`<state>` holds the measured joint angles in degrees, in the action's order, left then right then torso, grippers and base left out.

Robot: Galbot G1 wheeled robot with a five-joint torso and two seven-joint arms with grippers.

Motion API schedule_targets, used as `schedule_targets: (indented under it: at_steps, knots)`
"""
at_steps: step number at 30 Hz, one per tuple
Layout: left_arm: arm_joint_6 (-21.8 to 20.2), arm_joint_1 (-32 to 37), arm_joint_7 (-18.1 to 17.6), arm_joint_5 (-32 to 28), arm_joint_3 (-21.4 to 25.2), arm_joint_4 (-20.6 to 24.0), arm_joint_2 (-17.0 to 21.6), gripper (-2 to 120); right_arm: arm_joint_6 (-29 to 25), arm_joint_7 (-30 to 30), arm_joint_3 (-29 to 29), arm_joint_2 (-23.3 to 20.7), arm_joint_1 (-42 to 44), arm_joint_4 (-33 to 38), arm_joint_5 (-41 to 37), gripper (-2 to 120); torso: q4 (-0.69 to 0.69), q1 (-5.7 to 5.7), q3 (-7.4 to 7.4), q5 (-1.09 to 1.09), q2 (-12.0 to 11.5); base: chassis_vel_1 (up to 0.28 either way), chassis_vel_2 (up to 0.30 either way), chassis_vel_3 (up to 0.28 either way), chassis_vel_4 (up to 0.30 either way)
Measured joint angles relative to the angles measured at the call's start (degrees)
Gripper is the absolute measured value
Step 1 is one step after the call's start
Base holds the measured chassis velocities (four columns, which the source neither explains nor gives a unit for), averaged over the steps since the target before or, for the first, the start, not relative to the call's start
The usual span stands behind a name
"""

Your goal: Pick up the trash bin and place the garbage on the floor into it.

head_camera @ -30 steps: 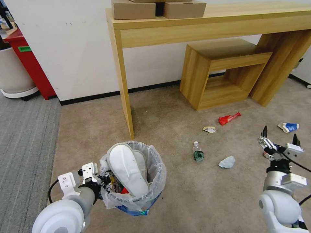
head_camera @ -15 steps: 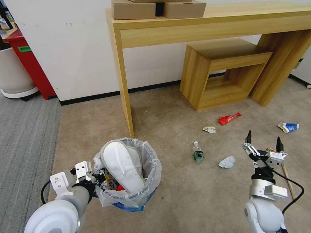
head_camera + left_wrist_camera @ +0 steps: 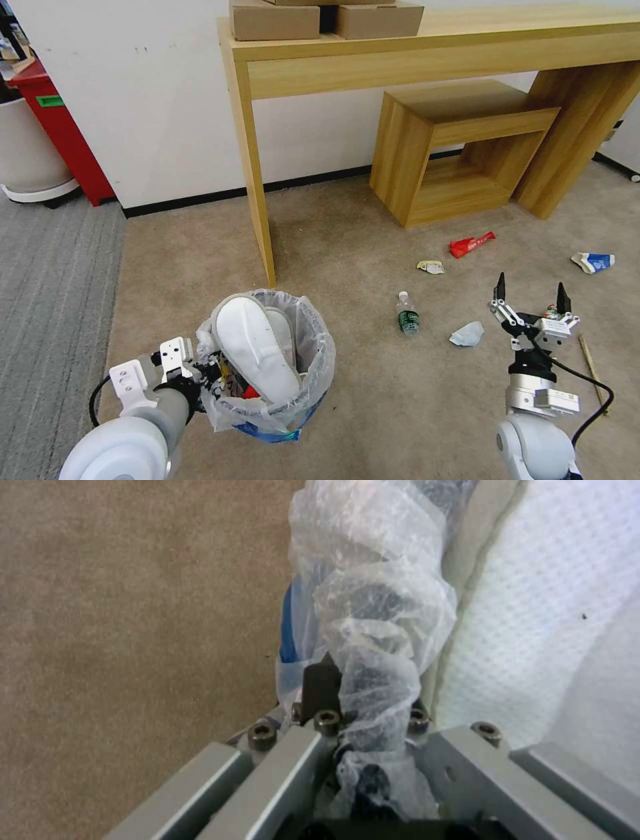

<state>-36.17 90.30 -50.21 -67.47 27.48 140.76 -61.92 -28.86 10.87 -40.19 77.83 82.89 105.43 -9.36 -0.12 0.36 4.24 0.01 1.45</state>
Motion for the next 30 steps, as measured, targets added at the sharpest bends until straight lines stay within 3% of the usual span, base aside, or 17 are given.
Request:
schedule_targets:
  at_steps: [22, 30]
  knots:
    - [0.01, -0.89, 0.23, 2.37, -2.31, -2.52, -1.10, 0, 0.32, 0.10, 2.48, -1.61, -3.08, -2.22, 1.35, 100, 0.00, 0.01, 0.01, -0.02, 0.00, -0.109, 0.117, 0.119, -0.115]
    - [0.08, -1.44, 0.23, 2.44, -2.78, -3.04, -1.08, 0, 0.26, -0.05, 2.75, -2.22, -3.47, -2.42, 1.91, 100, 0.00, 0.02, 0.01, -0.01, 0.00, -0.020, 0.037, 0.038, -0.035]
